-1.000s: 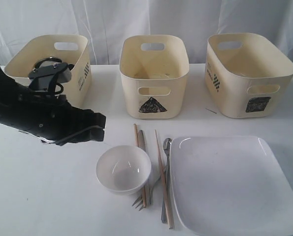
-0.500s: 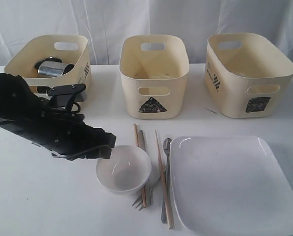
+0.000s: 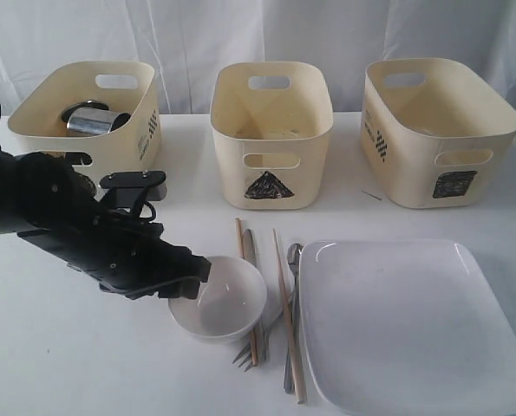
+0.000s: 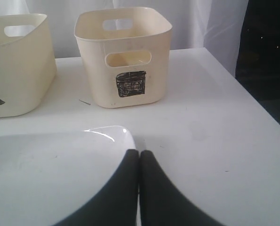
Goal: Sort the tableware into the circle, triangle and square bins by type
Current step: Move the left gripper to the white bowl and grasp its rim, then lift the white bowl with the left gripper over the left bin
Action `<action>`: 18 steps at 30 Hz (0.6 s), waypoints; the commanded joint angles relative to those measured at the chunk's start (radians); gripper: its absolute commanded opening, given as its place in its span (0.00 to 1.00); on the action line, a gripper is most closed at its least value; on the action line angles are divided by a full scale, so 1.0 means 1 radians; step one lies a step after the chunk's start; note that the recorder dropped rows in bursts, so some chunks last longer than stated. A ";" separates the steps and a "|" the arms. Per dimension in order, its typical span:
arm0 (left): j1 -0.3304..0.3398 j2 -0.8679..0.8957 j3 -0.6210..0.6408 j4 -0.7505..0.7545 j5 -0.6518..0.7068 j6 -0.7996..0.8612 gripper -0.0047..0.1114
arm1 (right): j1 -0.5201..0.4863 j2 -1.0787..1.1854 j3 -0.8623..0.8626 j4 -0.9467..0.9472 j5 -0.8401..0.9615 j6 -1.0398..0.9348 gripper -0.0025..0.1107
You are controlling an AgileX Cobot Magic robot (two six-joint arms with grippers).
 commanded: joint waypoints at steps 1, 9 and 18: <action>-0.008 0.020 0.008 -0.016 -0.005 0.023 0.59 | 0.006 -0.006 0.006 -0.001 -0.014 -0.010 0.02; -0.008 0.057 0.008 -0.021 -0.030 0.023 0.59 | 0.006 -0.006 0.006 -0.001 -0.014 -0.010 0.02; -0.009 0.093 0.008 -0.033 -0.042 0.052 0.53 | 0.006 -0.006 0.006 -0.001 -0.014 -0.010 0.02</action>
